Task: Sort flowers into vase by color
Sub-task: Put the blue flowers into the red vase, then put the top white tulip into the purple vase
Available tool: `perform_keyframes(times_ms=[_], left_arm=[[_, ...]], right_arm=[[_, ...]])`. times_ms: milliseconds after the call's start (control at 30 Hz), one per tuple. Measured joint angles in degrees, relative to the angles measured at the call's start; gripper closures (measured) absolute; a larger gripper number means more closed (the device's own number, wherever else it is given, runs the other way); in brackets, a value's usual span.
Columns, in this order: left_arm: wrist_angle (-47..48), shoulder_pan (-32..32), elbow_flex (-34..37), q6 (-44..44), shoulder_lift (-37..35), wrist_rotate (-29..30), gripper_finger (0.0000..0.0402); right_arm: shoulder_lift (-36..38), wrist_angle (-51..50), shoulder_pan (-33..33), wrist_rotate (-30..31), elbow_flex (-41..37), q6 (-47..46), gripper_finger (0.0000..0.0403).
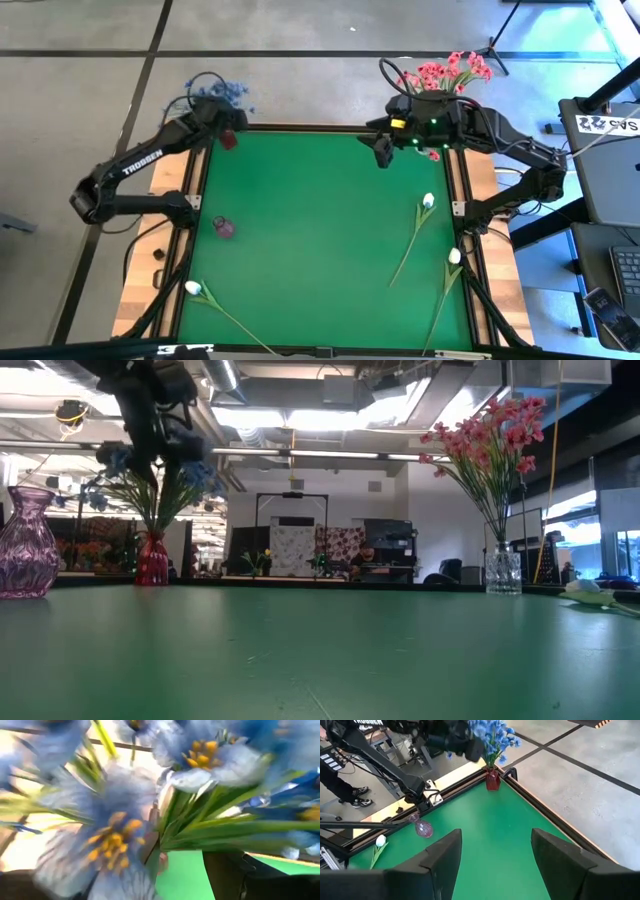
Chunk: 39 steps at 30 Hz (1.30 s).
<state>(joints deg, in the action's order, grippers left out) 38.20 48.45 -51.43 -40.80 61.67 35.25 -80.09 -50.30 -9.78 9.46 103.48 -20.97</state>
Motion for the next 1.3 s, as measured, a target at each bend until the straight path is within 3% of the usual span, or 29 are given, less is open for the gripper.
perform_keyframes(times_ms=[267,467,600,833,1033,1300], left_arm=[[10.6,2.9,-4.0,-2.4,0.1,-3.0,0.026],[12.4,5.5,-4.0,-2.6,1.1,-7.7,0.026],[13.0,7.1,-4.2,-2.5,0.3,-13.8,0.026],[27.8,6.4,-9.7,-0.8,0.2,-22.4,0.026],[30.4,0.0,-11.3,1.0,-3.2,-29.7,0.026],[29.2,-15.3,-11.3,-2.9,-10.2,-30.0,0.026]], right_arm=[[-0.9,-4.4,0.0,0.0,0.0,0.0,0.0164],[-2.9,-5.2,0.0,0.0,0.0,0.0,0.0164],[-4.8,-5.3,0.0,-0.1,0.0,0.3,0.0164],[-6.6,-5.3,0.0,-3.1,0.0,1.4,0.0164],[-6.5,-5.1,0.0,-3.1,0.0,1.6,0.0164],[-6.5,-5.2,0.0,-3.1,0.0,1.9,0.0164]])
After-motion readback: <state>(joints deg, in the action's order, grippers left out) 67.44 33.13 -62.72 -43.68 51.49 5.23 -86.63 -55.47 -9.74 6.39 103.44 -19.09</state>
